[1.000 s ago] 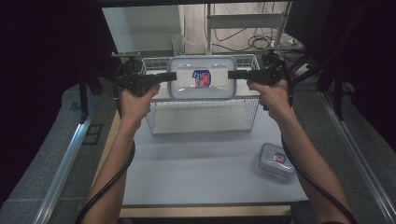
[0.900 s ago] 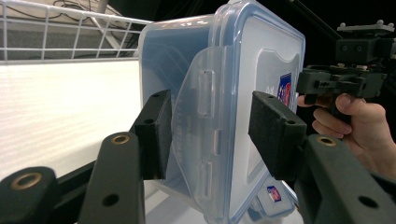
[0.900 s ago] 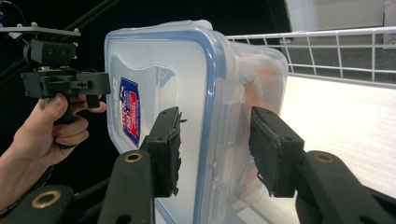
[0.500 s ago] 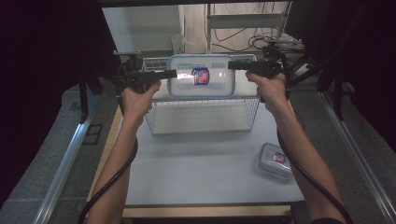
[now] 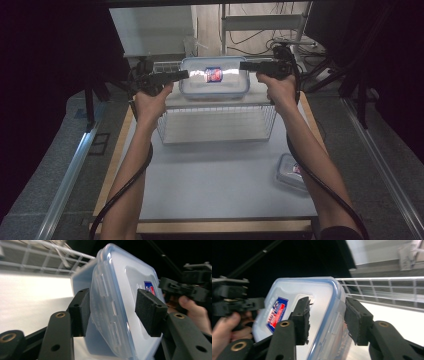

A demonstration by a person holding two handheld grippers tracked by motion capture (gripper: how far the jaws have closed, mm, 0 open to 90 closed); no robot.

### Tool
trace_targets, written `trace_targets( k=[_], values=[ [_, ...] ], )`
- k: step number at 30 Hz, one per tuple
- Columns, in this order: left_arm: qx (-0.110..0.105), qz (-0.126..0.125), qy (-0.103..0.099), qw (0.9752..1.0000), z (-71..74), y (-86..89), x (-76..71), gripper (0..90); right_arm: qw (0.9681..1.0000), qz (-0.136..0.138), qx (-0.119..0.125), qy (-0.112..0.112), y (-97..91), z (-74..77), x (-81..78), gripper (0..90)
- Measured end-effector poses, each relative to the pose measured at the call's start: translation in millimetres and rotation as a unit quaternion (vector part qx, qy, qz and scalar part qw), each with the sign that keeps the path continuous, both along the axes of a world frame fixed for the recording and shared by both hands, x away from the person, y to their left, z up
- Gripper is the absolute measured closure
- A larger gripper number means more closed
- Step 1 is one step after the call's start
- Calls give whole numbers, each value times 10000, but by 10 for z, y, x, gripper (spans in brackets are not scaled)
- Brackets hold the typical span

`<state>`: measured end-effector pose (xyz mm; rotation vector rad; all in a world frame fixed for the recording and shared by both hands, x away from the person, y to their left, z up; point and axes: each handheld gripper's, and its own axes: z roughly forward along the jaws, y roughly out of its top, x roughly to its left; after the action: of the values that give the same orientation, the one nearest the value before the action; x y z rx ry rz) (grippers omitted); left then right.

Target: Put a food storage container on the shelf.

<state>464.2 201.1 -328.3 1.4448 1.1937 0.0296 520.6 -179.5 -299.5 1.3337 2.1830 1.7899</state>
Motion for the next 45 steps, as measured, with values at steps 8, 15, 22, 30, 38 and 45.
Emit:
trace_targets(
  k=[8,15,22,30,38,45],
  values=[
    [549,118,-439,9975,85,-35,-94,424,9946,-322,-772,-622,24,-4,-54,537],
    [1046,108,-1140,9879,93,-77,-298,355,9893,-210,-966,-1071,-7,11,-270,555],
    [1453,6,-1694,9748,19,-113,-633,325,9811,2,-1189,-1529,-92,-72,-738,771],
    [1796,-79,-2064,9618,-197,-208,-1013,203,9728,460,-1610,-1602,-3,-292,-1011,893],
    [1855,-202,-1985,9622,-467,-252,-1308,162,9762,523,-1573,-1399,60,-436,-899,894],
    [1822,-247,-1827,9658,-736,-251,-1491,152,9754,399,-1662,-1392,92,-444,-834,894]
  ],
)
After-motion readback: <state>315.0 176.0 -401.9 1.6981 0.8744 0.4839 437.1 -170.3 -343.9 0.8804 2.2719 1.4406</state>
